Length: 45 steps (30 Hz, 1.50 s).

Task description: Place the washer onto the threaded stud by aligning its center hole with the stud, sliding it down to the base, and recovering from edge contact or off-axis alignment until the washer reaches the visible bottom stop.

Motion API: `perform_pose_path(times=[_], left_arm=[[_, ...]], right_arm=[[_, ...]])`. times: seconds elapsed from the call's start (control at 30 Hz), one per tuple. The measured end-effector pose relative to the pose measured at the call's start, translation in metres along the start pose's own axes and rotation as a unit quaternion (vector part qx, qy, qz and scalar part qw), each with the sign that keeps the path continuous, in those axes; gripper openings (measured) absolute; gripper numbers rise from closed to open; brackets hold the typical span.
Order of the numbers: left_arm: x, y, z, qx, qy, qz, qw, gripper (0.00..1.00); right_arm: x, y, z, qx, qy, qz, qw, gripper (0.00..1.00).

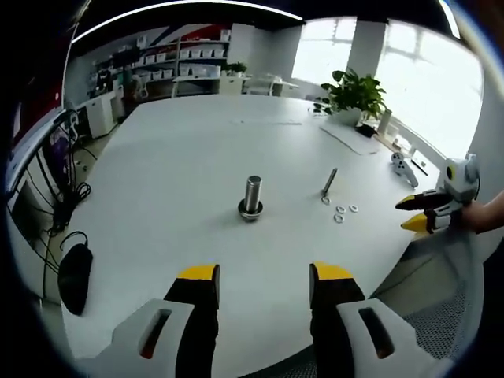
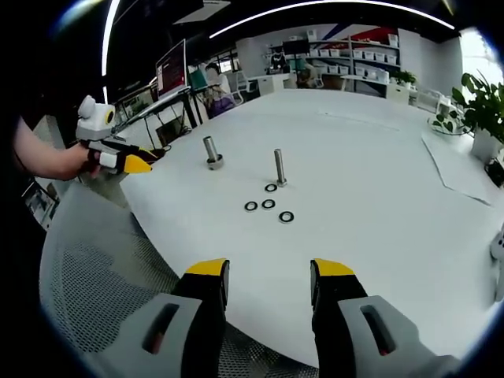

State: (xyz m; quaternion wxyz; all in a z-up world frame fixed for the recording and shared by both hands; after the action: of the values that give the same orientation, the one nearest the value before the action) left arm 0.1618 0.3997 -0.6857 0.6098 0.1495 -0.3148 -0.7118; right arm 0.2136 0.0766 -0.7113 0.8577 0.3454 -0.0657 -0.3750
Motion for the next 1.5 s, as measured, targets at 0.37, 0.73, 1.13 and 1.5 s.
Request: perform_pose_path(times=[0.37,0.73,1.13,1.5], left_arm=[[0.011,-0.013,0.005,0.005,-0.007,0.005,1.0000,0.44],[0.016,-0.017,0.005,0.007,-0.011,-0.009,0.9999,0.43],[0.024,-0.021,0.002,0.009,-0.015,-0.056,0.9983,0.40],[0.022,-0.025,-0.002,0.005,-0.016,-0.047,0.9988,0.39]], right_arm=[[-0.001,-0.001,-0.001,-0.004,0.001,0.002,1.0000,0.44],[-0.001,-0.002,-0.001,-0.008,0.002,0.003,1.0000,0.44],[-0.001,-0.002,-0.001,-0.009,0.000,0.005,0.9999,0.44],[-0.002,-0.002,-0.002,-0.012,0.001,0.004,0.9999,0.44]])
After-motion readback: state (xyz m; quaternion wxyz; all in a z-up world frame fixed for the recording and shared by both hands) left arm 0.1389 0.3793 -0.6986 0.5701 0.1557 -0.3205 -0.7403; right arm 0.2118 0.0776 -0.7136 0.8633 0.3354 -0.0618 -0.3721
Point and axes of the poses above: the point that each gripper's makers call its tool centre point, and the gripper's own axes: z roughly backward along the fingers, x roughly to its right, y roughly out of its top, the point moved 6 cm from there along z, roughly backward along the fingers, and after that the axes turned 9 degrees about -x, right-handed, at the moved point
